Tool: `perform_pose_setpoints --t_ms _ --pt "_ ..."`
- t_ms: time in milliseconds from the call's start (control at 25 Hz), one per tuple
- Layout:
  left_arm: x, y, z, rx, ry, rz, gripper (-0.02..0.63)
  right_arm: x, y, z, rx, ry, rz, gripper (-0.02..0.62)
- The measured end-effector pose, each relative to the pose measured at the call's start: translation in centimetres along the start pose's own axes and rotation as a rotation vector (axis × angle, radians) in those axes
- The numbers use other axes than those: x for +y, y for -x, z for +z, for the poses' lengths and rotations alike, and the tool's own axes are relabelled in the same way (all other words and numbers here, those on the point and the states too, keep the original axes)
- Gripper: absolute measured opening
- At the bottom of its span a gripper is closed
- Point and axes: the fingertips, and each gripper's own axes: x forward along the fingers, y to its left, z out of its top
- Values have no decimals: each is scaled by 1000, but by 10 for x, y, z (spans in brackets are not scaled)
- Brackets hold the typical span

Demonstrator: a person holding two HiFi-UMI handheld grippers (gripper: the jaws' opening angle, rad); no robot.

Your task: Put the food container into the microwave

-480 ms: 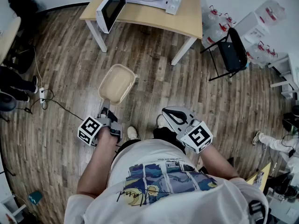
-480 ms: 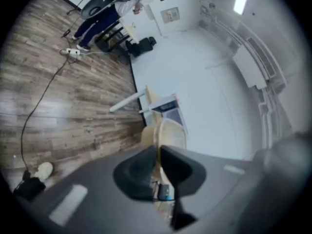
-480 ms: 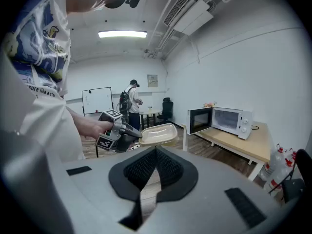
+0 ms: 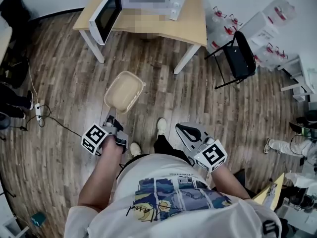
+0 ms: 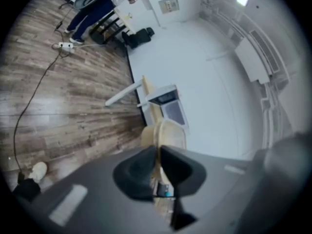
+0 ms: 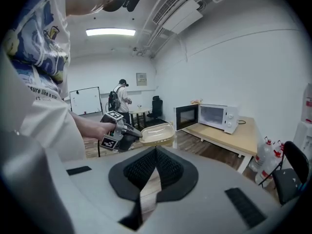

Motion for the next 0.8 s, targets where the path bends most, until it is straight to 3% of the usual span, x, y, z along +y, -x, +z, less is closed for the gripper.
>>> perform_pose_setpoints --t_ms 160,520,800 --pt "-33 -51 -8 0 -19 0 40 -59 -2 23 -55 38 11 9" --pt "-100 -143 -10 -71 -40 -24 40 -165 -9 29 -86 54 66 77" --pt "-111 -191 2 -108 -24 5 40 -213 -34 25 -76 18 99 36"
